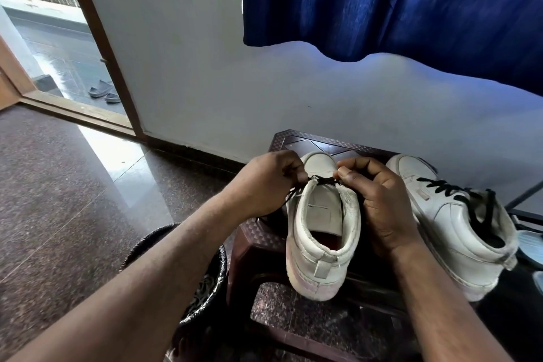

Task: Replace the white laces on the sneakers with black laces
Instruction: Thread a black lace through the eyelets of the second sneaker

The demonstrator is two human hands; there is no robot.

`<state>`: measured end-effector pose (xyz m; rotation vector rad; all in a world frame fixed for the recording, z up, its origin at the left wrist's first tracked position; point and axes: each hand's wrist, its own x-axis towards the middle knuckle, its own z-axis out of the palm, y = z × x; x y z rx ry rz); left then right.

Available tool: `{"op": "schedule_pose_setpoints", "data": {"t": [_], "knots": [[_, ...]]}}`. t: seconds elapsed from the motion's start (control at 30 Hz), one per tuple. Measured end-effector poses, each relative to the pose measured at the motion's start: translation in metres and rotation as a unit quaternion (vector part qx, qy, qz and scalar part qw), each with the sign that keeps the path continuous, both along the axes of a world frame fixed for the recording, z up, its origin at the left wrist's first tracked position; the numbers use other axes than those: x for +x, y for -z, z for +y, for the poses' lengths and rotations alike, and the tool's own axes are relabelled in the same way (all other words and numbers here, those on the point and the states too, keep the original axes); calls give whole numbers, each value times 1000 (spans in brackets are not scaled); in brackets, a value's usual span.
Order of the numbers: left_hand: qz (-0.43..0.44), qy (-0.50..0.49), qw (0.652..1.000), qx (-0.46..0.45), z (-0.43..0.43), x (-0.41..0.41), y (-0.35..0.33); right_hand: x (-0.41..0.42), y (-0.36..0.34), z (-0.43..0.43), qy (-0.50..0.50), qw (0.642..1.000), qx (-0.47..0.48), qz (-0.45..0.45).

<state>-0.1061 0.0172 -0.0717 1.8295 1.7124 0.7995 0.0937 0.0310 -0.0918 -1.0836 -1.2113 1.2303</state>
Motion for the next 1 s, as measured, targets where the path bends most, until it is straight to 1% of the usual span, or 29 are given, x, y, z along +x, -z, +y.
{"op": "schedule_pose_setpoints", "data": {"t": [0.1,0.2,0.23,0.3,0.37,0.4,0.43,0.47,0.5,0.53,0.57,0.6,0.63,0.67,0.77,0.9,1.0], "knots": [[-2,-14,1000,21,2,2,-2,1,0,0,-2,1000,14,-20],[-36,-16,999,16,5,5,-4,2,-1,-2,-1,998,33,-47],[-71,-19,997,7,7,4,-4,2,-2,-2,-1,998,38,-56],[-193,-16,981,-10,11,1,-5,2,-3,-3,2,996,46,-73],[-327,-2,944,-37,11,-2,-10,2,-4,-4,4,995,52,-82],[-367,11,929,-44,9,-3,-12,2,-5,-4,3,995,55,-85],[-383,20,923,-38,8,-4,-13,1,-5,-5,2,994,58,-90],[-386,23,922,-18,8,-5,-14,1,-7,-5,0,994,61,-95],[-358,19,933,22,8,-6,-14,0,-8,-5,-4,993,64,-99],[-300,11,951,72,9,-6,-12,-1,-9,-5,-10,993,64,-101],[-223,3,967,122,9,-6,-12,-2,-11,-6,-16,993,63,-99],[-153,-1,974,167,9,-5,-10,-3,-12,-7,-21,993,60,-95],[-106,3,973,204,9,-2,-10,-4,-14,-7,-24,994,59,-91],[-88,11,970,226,8,1,-11,-5,-15,-8,-29,994,59,-90],[-128,27,966,224,8,11,-14,-8,-17,-10,-60,993,60,-84],[-204,32,961,183,14,21,-15,-12,-18,-11,-74,993,50,-74],[-225,46,963,144,17,26,-14,-13,-20,-11,-89,994,48,-51]]}}
